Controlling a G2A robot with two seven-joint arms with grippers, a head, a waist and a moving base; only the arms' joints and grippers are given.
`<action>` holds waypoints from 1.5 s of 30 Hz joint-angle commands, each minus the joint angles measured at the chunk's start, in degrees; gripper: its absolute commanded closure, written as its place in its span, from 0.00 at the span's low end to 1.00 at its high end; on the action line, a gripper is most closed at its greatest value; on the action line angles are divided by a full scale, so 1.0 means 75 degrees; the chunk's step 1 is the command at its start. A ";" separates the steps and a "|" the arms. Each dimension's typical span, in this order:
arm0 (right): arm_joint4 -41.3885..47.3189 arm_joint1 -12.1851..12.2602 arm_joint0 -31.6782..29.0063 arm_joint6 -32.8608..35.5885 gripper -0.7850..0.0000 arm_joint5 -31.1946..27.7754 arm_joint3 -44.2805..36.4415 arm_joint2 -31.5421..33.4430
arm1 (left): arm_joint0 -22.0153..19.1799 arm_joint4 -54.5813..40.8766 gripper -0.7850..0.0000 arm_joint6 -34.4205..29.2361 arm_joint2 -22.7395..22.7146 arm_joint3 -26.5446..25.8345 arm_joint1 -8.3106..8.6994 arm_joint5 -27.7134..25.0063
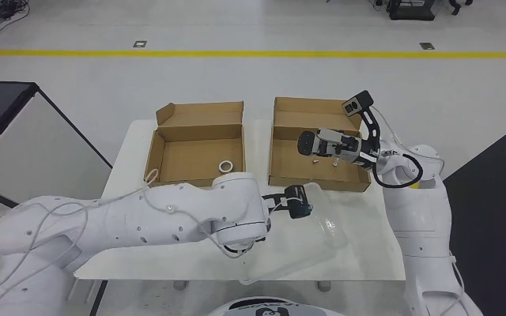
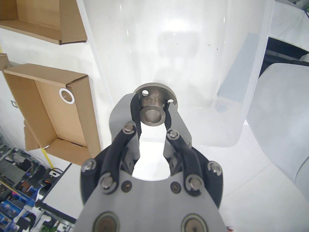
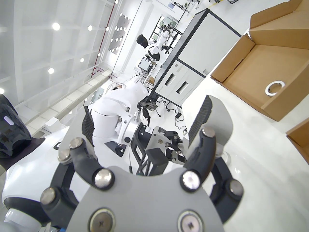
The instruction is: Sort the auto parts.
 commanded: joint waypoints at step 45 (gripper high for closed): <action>0.0000 0.0000 0.0000 0.0000 0.00 0.0000 0.0000 0.0000 | 0.5528 -0.3428 1.00 0.6708 -0.6541 0.1408 0.3360 -0.8533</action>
